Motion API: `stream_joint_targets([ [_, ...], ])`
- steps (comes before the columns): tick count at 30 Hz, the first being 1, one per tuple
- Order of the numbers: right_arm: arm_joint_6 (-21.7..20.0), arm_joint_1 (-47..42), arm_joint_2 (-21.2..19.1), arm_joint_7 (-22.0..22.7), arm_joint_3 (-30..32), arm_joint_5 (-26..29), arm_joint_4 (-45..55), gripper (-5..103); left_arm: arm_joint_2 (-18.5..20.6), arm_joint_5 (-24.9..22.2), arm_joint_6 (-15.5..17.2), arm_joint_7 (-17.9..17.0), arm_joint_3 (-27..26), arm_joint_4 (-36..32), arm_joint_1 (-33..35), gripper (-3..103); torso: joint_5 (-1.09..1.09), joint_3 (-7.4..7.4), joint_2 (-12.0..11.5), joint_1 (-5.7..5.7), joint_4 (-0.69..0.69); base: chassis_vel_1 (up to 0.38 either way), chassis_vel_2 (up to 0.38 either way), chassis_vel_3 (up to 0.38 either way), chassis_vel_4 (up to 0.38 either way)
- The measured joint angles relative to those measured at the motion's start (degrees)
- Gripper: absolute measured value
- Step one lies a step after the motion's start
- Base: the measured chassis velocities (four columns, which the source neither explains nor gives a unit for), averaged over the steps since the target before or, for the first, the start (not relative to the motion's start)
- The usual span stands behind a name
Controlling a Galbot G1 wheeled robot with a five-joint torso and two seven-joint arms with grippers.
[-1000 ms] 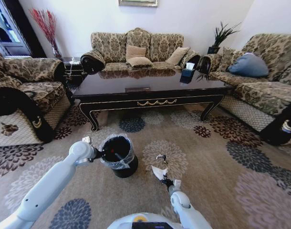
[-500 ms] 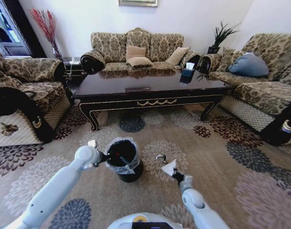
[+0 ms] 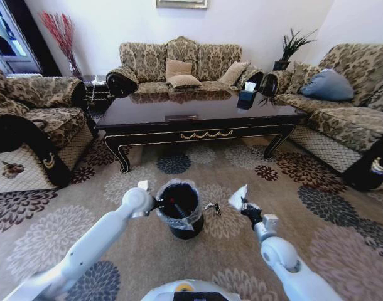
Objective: Move to the front of the table and pick up the trash from the floor, then place it into the trash bin.
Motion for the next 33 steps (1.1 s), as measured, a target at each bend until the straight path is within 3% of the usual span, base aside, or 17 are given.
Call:
stream_joint_targets([
  [2, -0.44, -1.39, -0.45, 0.05, 1.56, -0.06, 3.96, 0, -1.84, -0.15, 0.0, -0.16, 4.54, 2.24, -3.4, 0, 0.01, 0.0, 0.0, 0.0, 0.01, 0.0, 0.0, 0.0, 0.0],
  [5, -0.52, -2.71, -0.54, 0.05, 2.63, -0.22, 6.15, 0, -3.19, -0.18, 0.01, -0.24, 6.93, 4.13, -5.47, 0, 0.01, 0.0, 0.0, 0.0, 0.01, 0.0, 0.0, 0.0, 0.0],
  [8, -0.53, -6.09, -0.62, -0.33, 4.64, -0.99, 10.21, 0, -7.08, -0.12, 0.0, -0.46, 10.95, 8.35, -9.61, 0, 0.0, 0.0, 0.0, 0.0, -0.01, 0.0, 0.0, 0.0, 0.0],
  [17, 0.29, -10.84, -0.61, -1.49, 4.95, -3.67, 13.93, 0, -13.09, -0.81, 0.0, -1.31, 15.1, 11.62, -14.23, 0, 0.01, 0.0, 0.0, 0.0, 0.0, 0.0, 0.0, 0.0, 0.0],
  [25, 1.26, -11.81, -0.15, -2.37, 1.73, -8.5, 13.23, 0, -14.65, -2.24, 0.0, -2.69, 16.95, 11.19, -15.71, 0, 0.0, 0.0, 0.0, 0.0, 0.0, 0.0, 0.0, 0.0, 0.0],
  [33, 1.48, -11.37, 0.44, -2.5, 0.43, -9.83, 12.1, 0, -13.08, -3.31, 0.0, -3.27, 17.25, 8.89, -15.73, 0, 0.0, 0.0, 0.0, 0.0, 0.02, 0.0, 0.0, 0.0, 0.0],
])
